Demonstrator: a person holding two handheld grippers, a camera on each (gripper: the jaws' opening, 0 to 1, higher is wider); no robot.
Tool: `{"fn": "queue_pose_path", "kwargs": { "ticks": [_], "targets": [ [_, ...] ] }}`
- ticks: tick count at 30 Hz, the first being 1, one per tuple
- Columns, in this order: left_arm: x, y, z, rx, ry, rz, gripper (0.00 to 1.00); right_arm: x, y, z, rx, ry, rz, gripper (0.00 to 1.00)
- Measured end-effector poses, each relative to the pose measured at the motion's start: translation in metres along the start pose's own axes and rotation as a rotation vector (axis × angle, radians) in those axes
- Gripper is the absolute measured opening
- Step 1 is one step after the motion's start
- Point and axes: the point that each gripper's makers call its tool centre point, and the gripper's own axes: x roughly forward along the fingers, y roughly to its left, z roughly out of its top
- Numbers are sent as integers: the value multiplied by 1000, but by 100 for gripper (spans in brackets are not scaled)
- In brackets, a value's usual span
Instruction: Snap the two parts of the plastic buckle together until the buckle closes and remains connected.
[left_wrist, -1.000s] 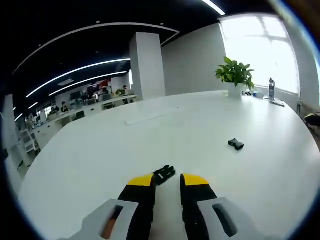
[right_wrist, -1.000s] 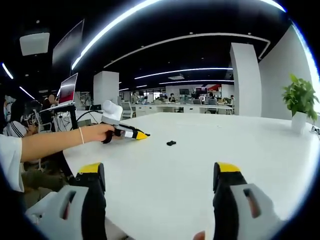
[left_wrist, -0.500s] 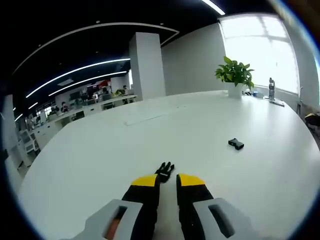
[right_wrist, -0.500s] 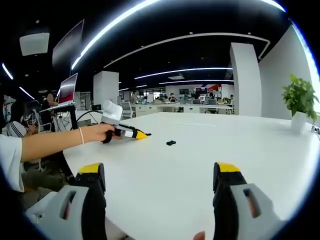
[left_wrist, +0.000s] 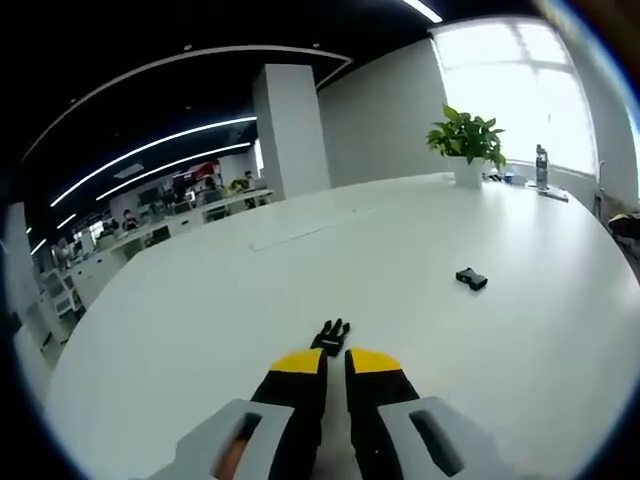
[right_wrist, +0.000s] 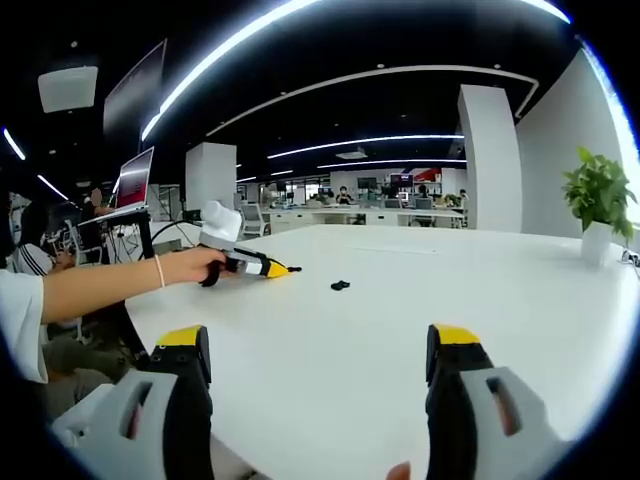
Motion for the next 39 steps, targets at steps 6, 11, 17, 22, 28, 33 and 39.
{"fn": "queue_pose_path", "kwargs": {
  "ticks": [6,11,17,22,28,33,39],
  "targets": [
    [-1,-3,2,48,-18,1,20,1,2,0,-2,2,5,90],
    [0,-5,4,36,-23,-7,22,1,2,0,0,4,6,90],
    [3,2,7,-55,-35,1,25,1,1,-1,3,5,5,89],
    [8,9,8,-103,-36,5,26,1,1,-2,4,5,7,89],
    [12,8,5,-112,-17,8,27,0,-1,-4,10,7,2,89],
    [16,8,5,-106,-5,6,25,0,0,-4,11,6,4,89],
    [17,7,5,-114,3,-9,20,1,3,-4,7,9,9,89]
  ]
}}
